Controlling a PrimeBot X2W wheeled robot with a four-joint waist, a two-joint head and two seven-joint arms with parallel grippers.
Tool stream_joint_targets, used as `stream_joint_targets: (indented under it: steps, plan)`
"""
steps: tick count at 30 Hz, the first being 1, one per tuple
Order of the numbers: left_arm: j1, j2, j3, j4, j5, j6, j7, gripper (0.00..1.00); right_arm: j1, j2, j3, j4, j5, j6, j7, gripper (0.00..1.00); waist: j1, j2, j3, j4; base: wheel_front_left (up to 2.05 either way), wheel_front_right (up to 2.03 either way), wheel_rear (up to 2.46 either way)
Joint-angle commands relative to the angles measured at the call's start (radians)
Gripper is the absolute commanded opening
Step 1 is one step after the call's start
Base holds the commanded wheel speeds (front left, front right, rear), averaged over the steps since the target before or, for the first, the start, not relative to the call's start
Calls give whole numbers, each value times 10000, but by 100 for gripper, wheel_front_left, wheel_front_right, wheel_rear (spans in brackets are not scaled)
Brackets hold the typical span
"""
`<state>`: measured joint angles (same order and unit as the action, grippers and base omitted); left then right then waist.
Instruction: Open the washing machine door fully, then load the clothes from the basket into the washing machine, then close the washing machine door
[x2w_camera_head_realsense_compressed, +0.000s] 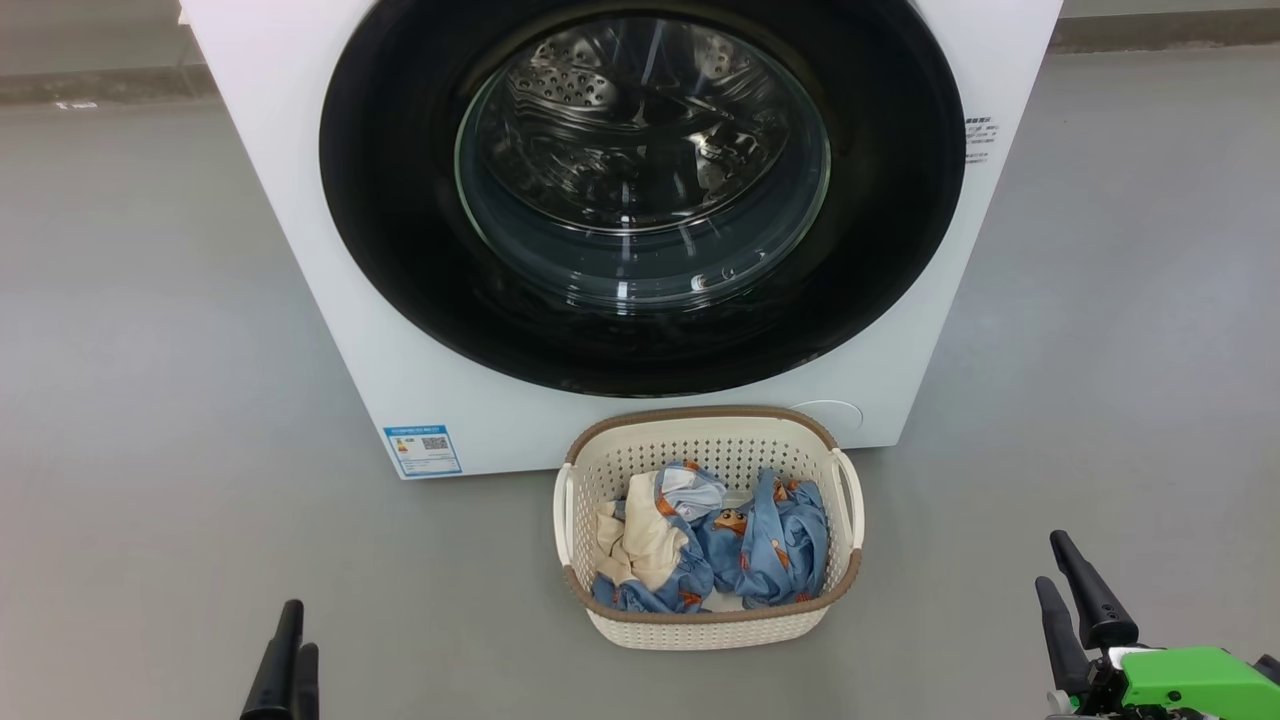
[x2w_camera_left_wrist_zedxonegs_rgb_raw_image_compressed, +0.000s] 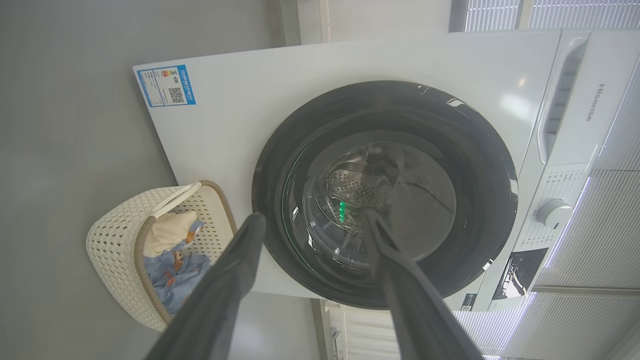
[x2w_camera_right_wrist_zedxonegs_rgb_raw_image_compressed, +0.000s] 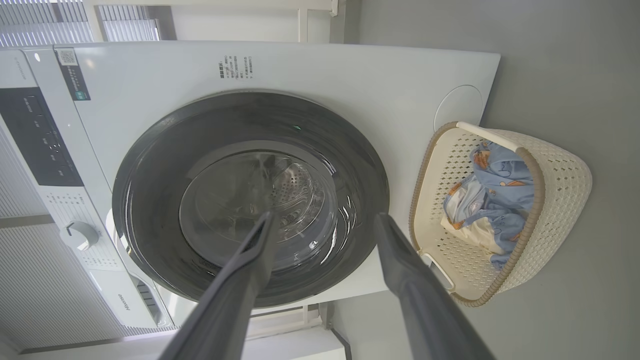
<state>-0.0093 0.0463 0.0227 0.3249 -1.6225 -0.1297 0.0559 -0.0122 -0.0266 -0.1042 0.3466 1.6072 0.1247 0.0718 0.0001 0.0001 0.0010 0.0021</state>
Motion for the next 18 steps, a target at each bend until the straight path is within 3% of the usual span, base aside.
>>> stream_joint_targets:
  steps: [1, 18]
  plan:
    - [-236, 170, 20, -329, 138, -1, -73, 100, -322, -122, -1, -297, -128, 12, -79, 100, 0, -1, 3, 2, 0, 0, 0]
    - [-297, 297, -198, -706, 2275, -2, -564, 100, -485, -324, 293, -516, -2418, 20, -595, 100, -1, -1, 21, 60, 0, 0, 0]
